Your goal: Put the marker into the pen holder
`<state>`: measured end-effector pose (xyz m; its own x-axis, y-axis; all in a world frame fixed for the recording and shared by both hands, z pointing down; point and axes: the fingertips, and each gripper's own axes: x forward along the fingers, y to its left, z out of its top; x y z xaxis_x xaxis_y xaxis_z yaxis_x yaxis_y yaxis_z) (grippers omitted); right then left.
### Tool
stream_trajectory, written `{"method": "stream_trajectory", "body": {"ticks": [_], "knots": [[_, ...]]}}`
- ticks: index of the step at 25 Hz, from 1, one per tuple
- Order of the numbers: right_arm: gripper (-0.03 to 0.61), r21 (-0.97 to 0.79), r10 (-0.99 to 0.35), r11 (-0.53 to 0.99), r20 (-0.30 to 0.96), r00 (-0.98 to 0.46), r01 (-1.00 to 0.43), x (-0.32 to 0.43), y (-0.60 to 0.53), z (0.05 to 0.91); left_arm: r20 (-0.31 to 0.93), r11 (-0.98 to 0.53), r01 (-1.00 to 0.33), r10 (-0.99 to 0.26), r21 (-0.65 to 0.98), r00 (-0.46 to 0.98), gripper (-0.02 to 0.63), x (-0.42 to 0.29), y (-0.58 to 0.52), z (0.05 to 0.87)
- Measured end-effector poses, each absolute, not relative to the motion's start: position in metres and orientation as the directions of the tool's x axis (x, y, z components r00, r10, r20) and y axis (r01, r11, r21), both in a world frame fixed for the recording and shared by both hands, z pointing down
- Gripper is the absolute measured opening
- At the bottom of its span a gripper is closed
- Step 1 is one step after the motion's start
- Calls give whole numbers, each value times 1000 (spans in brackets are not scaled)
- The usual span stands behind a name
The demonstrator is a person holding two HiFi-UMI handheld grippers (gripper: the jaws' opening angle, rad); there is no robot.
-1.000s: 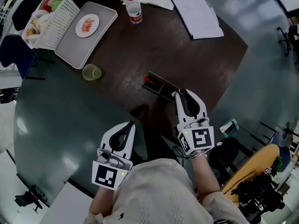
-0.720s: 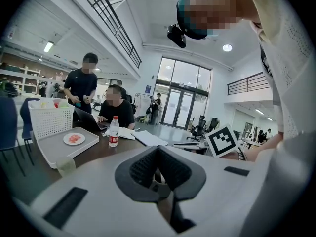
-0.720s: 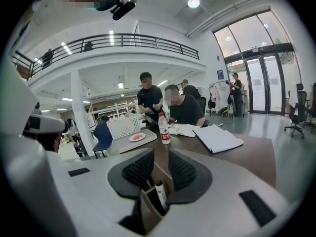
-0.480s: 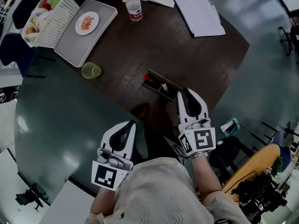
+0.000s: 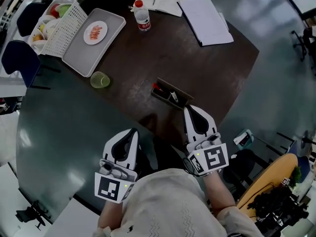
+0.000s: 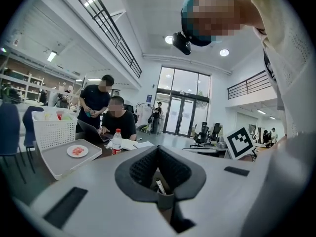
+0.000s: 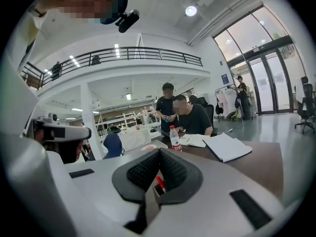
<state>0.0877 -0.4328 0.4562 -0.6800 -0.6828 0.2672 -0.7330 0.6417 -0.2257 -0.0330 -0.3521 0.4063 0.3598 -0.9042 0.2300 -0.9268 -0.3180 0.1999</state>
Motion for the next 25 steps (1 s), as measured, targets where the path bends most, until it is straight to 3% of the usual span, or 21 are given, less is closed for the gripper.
{"method": "stream_trajectory", "body": {"ticks": [11,25], "knots": [[15,-194,-748,573,275,-605,-796,76,-397,433,157,-475,-857,-848,199,506,9,-35,-337,388],[15,-183,-829,442,291,-478,-878,34,-334,392,81,-605,-772,-774,195,627,9,-95,-310,353]]}}
